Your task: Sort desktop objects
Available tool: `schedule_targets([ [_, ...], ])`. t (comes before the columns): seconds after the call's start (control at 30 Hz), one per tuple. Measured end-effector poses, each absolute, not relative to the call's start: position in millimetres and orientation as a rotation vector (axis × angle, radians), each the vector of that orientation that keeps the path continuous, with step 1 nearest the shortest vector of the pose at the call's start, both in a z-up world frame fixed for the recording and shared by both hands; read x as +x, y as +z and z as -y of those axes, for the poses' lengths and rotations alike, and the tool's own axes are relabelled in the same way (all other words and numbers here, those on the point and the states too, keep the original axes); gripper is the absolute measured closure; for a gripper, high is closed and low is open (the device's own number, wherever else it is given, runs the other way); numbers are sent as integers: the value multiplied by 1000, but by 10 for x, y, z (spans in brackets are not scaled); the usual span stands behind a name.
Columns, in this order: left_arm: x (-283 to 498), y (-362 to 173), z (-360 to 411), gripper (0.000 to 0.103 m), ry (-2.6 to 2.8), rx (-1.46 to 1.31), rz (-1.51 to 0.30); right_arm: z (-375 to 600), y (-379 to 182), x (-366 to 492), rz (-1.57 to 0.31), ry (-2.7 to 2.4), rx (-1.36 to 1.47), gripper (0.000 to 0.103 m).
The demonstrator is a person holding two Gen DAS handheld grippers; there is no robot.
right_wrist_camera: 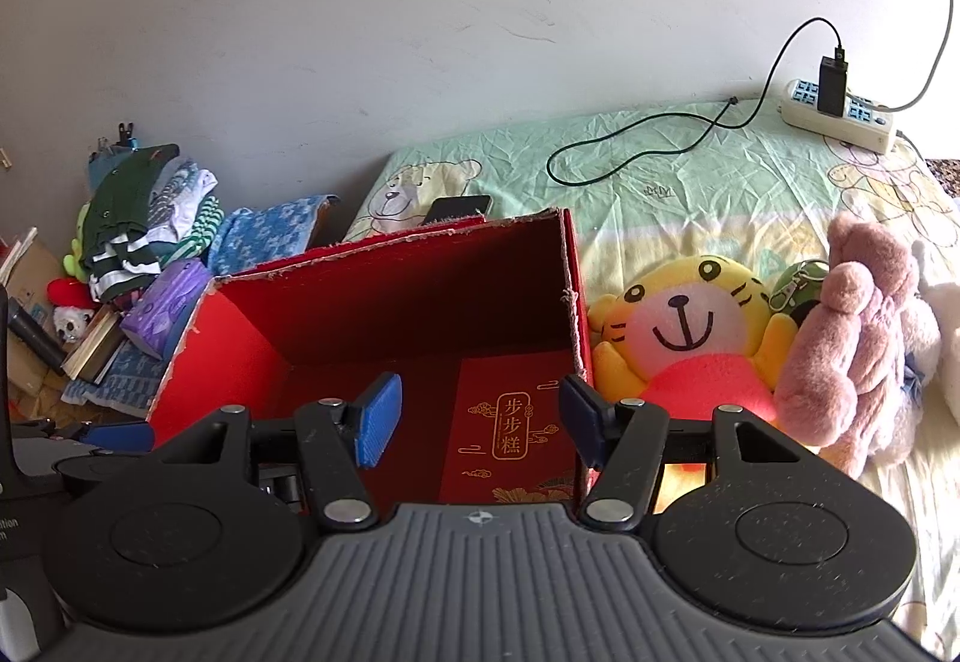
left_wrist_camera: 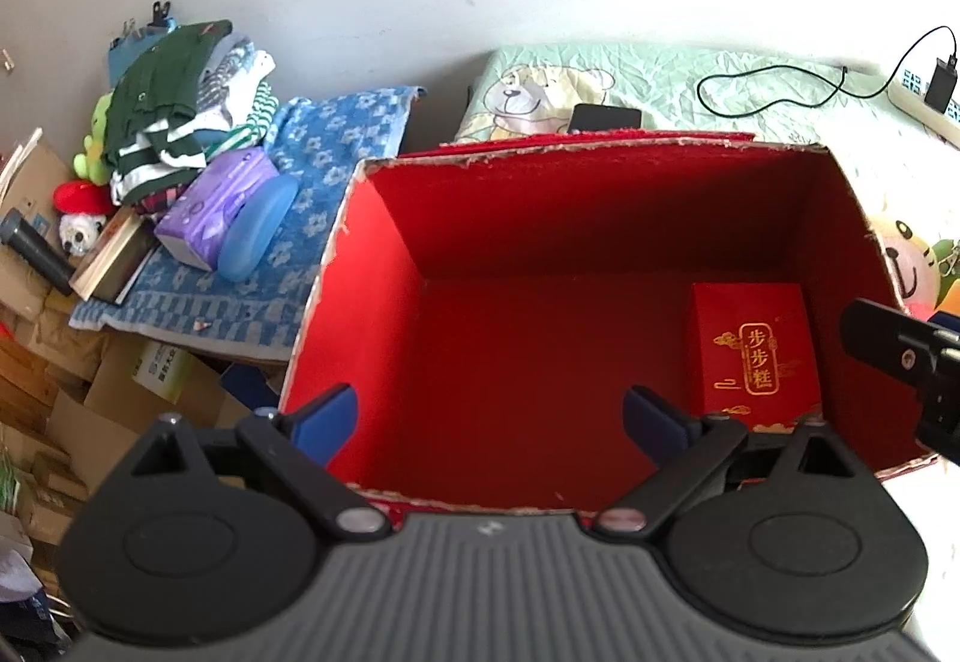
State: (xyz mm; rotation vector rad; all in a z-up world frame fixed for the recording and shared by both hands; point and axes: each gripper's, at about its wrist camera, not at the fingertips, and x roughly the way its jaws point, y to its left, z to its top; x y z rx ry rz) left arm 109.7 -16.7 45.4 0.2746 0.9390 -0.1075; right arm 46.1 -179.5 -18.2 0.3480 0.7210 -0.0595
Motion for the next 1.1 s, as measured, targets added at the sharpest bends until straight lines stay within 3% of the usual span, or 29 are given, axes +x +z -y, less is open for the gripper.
schedule_targets([
  [0.67, 736, 550, 197, 5, -103, 184, -957, 2031, -123, 242, -694, 75, 356, 42],
  [1.1, 340, 333, 265, 5, -128, 174, -1000, 2263, -243, -79, -700, 184, 368, 43],
])
